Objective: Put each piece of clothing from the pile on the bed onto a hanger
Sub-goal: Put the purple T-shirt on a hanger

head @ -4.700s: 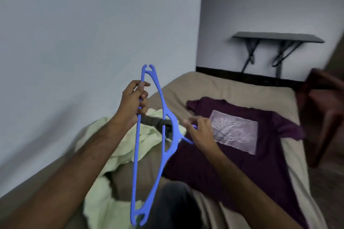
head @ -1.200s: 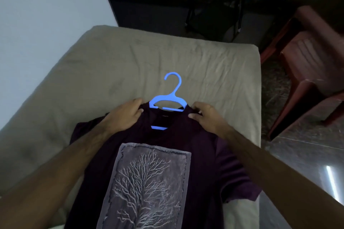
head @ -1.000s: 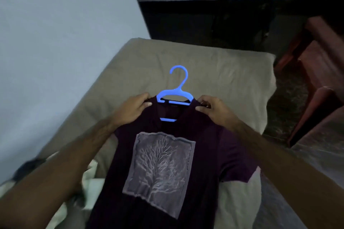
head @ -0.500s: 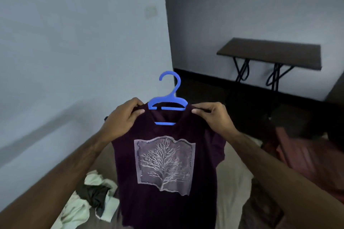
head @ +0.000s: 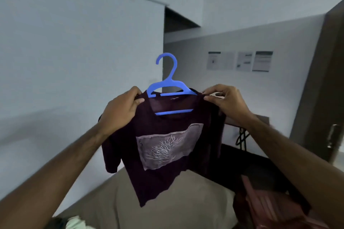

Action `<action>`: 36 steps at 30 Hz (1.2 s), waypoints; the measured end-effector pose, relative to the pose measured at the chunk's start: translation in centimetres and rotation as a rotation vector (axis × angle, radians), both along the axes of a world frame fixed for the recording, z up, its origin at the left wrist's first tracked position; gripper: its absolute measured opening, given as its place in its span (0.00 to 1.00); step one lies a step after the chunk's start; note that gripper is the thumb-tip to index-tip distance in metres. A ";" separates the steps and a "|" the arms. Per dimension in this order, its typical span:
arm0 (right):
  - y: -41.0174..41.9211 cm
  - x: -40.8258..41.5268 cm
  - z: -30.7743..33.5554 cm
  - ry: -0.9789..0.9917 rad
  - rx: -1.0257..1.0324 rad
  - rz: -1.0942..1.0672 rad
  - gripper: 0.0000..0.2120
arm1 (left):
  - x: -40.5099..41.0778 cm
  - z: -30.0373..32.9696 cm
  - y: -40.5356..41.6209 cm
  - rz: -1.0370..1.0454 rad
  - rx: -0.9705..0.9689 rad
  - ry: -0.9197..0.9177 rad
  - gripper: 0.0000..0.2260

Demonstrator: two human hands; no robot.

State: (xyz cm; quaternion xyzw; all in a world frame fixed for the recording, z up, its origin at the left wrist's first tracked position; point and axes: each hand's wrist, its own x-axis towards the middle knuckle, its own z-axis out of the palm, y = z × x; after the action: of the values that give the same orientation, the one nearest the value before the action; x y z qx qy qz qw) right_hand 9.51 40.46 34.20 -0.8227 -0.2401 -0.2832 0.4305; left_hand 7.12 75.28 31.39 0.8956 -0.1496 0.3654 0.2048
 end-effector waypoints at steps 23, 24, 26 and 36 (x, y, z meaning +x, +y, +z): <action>-15.4 -21.7 13.4 -0.149 -0.432 -0.307 0.07 | -13.4 13.3 -19.7 -0.465 -0.217 -0.231 0.09; -17.5 -22.3 13.6 -0.161 -0.414 -0.320 0.07 | -13.4 13.6 -21.8 -0.479 -0.223 -0.243 0.09; -22.4 -23.6 14.0 -0.175 -0.370 -0.361 0.09 | -13.5 14.0 -26.0 -0.495 -0.220 -0.266 0.09; -47.9 -28.3 15.9 -0.167 -0.302 -0.554 0.08 | -13.6 16.1 -50.6 -0.587 -0.218 -0.190 0.06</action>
State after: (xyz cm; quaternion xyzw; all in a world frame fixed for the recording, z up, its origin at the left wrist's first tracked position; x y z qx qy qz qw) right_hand -18.78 -7.42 50.13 -0.8852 -0.0808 -0.4174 0.1891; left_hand -6.49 24.65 47.49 0.7489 -0.3798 0.3867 0.3812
